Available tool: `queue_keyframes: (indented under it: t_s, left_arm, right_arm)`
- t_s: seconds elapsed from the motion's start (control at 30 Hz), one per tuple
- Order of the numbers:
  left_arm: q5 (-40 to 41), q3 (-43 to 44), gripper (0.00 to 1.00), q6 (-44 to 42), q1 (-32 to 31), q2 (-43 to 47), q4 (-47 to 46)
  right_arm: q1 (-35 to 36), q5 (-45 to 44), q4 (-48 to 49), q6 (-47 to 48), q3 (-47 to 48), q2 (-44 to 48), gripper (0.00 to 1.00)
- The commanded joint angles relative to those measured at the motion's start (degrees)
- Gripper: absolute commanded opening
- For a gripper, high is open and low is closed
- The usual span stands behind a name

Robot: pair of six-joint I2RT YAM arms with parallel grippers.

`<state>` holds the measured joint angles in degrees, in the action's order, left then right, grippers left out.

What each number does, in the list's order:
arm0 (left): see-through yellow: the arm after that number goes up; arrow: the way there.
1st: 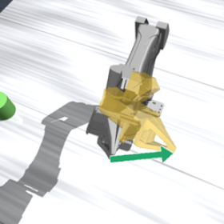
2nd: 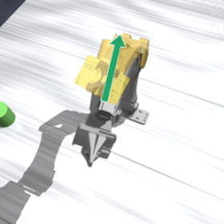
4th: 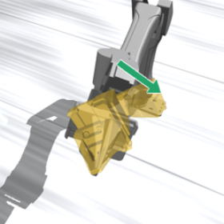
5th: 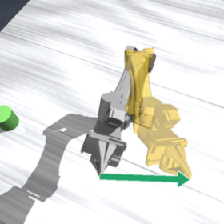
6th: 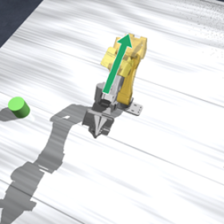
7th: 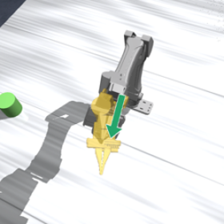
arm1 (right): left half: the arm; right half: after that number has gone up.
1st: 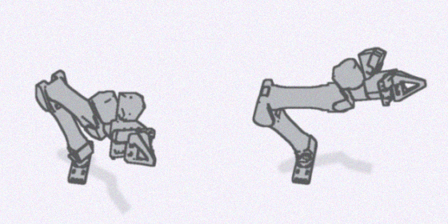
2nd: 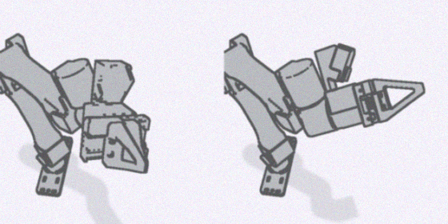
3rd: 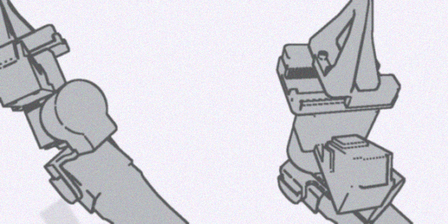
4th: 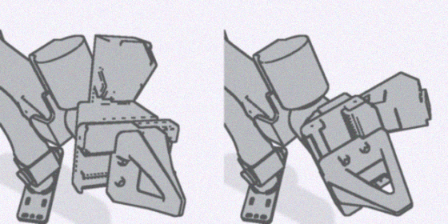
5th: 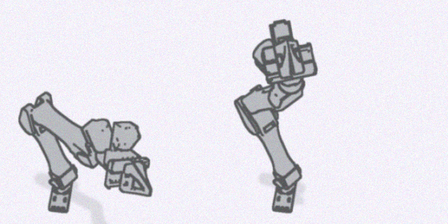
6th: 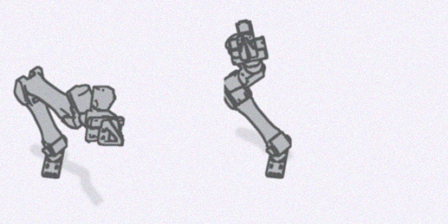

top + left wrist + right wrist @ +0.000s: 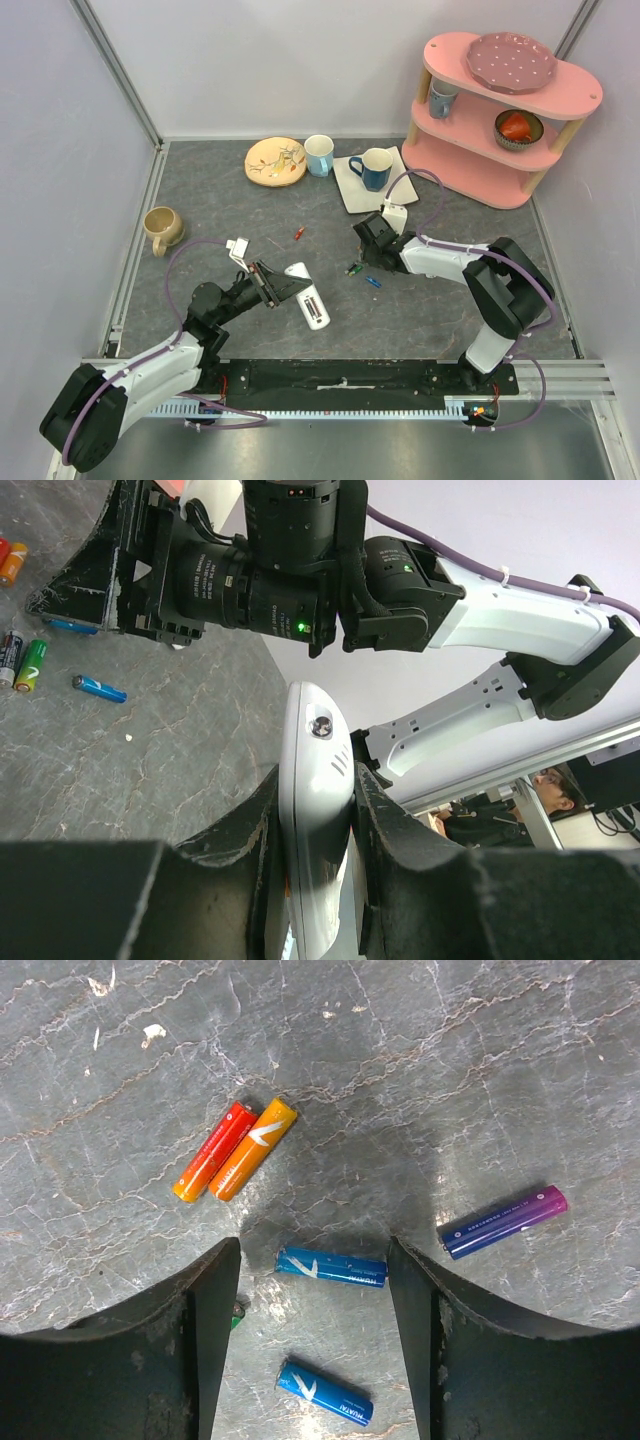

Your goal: Load the batteries into the remote control

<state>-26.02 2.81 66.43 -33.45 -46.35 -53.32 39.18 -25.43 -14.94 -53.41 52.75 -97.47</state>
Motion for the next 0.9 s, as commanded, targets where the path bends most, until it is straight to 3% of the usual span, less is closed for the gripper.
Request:
queue_keyframes:
  t_s: [0.0,0.87]
  left_arm:
    - [-0.17,-1.84,0.02,0.10,0.23,-0.32,-1.87]
    - [-0.52,-2.46,0.02,0.36,0.23,1.08,-1.26]
  right_arm:
    - [0.11,-0.50,-1.67,-1.61,-0.72,-1.67,0.69]
    - [1.43,-1.38,-4.66,-3.19,-2.48,-1.67,0.53]
